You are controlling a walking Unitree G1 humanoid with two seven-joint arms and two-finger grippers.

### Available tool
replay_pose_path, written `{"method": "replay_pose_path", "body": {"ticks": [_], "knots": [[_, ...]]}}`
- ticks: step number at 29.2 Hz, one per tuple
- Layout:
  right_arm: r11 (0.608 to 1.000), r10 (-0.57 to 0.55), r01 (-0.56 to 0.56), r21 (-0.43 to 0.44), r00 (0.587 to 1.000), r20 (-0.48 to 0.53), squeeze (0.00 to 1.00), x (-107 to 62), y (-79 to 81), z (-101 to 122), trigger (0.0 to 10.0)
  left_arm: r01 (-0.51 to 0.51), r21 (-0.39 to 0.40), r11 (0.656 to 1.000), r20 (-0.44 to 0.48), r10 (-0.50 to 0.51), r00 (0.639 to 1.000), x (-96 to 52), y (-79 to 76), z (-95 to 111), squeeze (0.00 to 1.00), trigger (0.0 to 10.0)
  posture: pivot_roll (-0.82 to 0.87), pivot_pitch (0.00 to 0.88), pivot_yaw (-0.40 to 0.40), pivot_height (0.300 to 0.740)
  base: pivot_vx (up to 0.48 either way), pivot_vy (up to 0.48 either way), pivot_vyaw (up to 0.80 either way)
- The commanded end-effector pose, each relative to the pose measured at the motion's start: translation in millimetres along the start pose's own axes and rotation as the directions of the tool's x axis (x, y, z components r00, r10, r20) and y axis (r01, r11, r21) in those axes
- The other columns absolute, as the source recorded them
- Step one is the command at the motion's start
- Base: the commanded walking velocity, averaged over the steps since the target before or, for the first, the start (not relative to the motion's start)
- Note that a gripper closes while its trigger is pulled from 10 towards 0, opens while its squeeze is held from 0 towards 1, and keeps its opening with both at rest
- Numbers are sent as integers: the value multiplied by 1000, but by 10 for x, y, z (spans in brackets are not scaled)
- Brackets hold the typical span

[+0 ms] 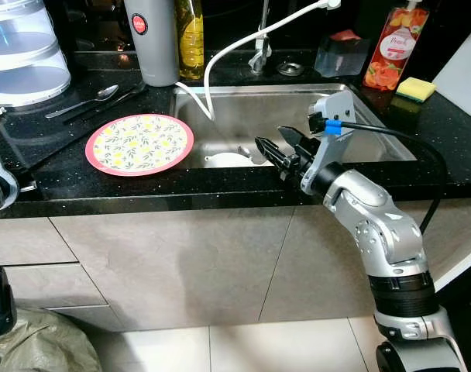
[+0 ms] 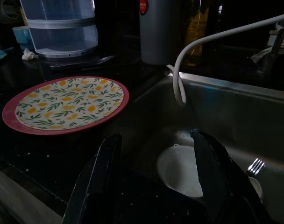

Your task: Kitchen organization

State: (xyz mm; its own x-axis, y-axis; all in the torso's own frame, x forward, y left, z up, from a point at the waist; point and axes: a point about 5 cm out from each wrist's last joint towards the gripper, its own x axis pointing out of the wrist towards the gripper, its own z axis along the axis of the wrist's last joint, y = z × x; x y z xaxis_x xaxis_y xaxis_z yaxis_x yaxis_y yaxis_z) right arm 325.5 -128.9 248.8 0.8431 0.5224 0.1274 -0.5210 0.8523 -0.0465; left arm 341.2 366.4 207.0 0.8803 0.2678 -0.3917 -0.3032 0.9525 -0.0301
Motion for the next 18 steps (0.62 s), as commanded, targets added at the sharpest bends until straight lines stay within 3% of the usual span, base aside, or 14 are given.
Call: {"method": "replay_pose_path", "body": {"ticks": [1, 6, 8, 10, 11, 12, 13, 15, 16, 18], "knots": [[1000, 11, -11, -8, 1000, 2, 0, -5, 24, 35, 10000, -21, 17, 1000, -56, 22, 998, -11, 98, -84, 0, 10000, 81, 36, -3, 740, 0, 0, 0], [1000, -4, 4, -6, 1000, -1, 0, -35, 8, 23, 10000, 11, 9, 1000, -86, -10, 996, 11, 58, -148, 0, 10000, 79, 38, 0, 740, 0, 0, 0], [1000, -7, 7, -6, 1000, -2, 0, -39, 3, 22, 10000, 83, 13, 996, -94, -82, 992, 47, -90, -158, 0, 9843, 76, 36, 1, 740, 0, 0, 0], [1000, -6, 6, -7, 1000, -1, 0, -37, 3, 23, 10000, 103, 15, 995, -97, -101, 990, 59, -140, -158, 0, 9843, 76, 36, 1, 740, 0, 0, 0], [1000, -5, 5, -8, 1000, 1, 0, -30, 4, 29, 10000, 119, 5, 993, -101, -117, 988, 71, -192, -168, 0, 8667, 76, 36, 1, 740, 0, 0, 0], [1000, -5, 5, -8, 1000, 1, 0, -30, 4, 29, 10000, 119, 5, 993, -101, -117, 988, 71, -192, -168, 0, 8667, 76, 36, 1, 740, 0, 0, 0], [1000, -4, 4, -9, 1000, 4, 0, -13, 4, 41, 10000, 149, -13, 989, -127, -150, 981, 96, -280, -226, 0, 1294, 76, 36, 1, 740, 0, 0, 0], [1000, -4, 4, -9, 1000, 4, 0, -13, 4, 41, 10000, 149, -13, 989, -127, -150, 981, 96, -280, -226, 0, 1294, 76, 36, 1, 740, 0, 0, 0], [1000, -3, 4, -9, 1000, 5, 0, -7, 4, 43, 10000, 165, -21, 986, -137, -166, 977, 105, -317, -255, 0, 0, 82, 32, -5, 740, 0, 0, 0], [1000, -3, 3, -8, 1000, 4, 0, -2, 7, 43, 10000, 196, -29, 980, -154, -198, 968, 122, -393, -309, 0, 0, 82, 33, -8, 740, 0, 0, 0]]}}
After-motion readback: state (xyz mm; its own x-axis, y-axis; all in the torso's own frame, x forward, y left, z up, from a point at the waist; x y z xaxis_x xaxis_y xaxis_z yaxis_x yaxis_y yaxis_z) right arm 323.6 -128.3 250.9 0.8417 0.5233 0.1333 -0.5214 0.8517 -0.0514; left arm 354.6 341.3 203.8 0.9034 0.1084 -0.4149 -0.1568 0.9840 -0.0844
